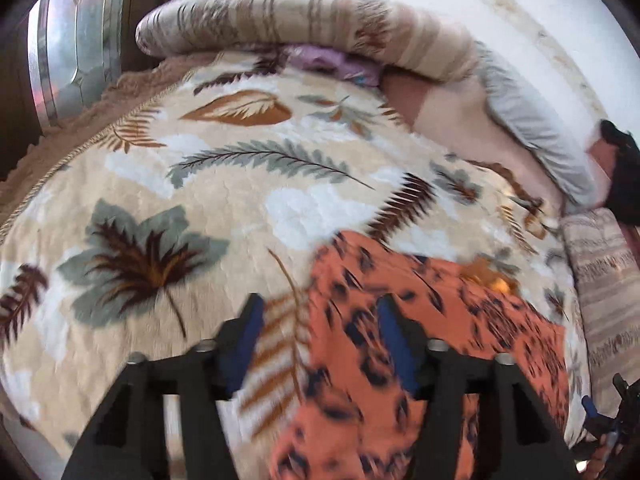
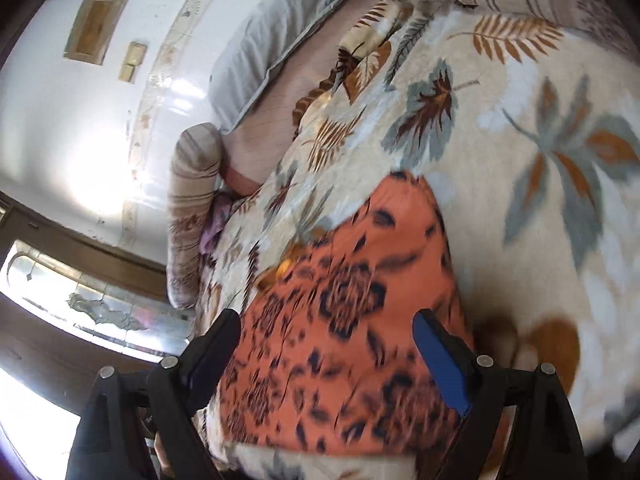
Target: Fold small clothes
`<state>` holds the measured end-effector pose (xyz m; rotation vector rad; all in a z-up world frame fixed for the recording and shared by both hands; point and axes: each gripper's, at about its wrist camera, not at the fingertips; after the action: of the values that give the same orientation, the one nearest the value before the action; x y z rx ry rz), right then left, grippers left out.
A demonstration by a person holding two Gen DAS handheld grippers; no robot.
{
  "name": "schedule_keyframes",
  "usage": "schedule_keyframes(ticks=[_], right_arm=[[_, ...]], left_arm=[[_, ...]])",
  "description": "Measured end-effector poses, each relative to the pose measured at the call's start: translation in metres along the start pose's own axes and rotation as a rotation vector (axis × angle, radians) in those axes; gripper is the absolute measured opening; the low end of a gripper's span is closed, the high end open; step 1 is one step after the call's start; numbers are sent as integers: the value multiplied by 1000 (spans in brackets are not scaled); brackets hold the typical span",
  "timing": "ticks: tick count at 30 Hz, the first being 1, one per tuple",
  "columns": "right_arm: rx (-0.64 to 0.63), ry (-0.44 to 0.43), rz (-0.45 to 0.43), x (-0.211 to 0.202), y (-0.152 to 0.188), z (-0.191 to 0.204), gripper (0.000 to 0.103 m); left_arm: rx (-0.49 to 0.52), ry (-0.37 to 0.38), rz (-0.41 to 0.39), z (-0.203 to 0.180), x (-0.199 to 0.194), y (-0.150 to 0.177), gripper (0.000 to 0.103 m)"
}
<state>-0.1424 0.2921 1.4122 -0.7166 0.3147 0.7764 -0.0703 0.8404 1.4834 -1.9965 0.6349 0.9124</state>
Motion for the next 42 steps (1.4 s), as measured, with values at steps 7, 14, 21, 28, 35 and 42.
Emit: schedule_keyframes(ticks=[7, 14, 21, 28, 35, 42], right_arm=[[174, -28, 88, -6, 102, -2, 91], [282, 32, -18, 0, 91, -31, 91], [348, 48, -20, 7, 88, -45, 92], [333, 47, -42, 6, 79, -43, 92], [270, 108, -40, 9, 72, -39, 84], [224, 124, -44, 3, 68, -29, 86]], left_arm=[[131, 44, 59, -38, -18, 73, 71], [181, -12, 106, -60, -11, 105, 71], [203, -48, 103, -63, -9, 111, 71], [218, -52, 111, -69, -1, 111, 71], [219, -49, 115, -76, 9, 108, 71], [241, -15, 94, -85, 12, 105, 71]])
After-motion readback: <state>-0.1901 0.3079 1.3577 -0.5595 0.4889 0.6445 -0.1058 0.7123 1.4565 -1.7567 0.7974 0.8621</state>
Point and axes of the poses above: each gripper's, at about its wrist camera, not at the fingertips, and x roughly the way its jaws point, z to its left, y to its underside, and after that the axes turned 14 degrees about -x, right-handed
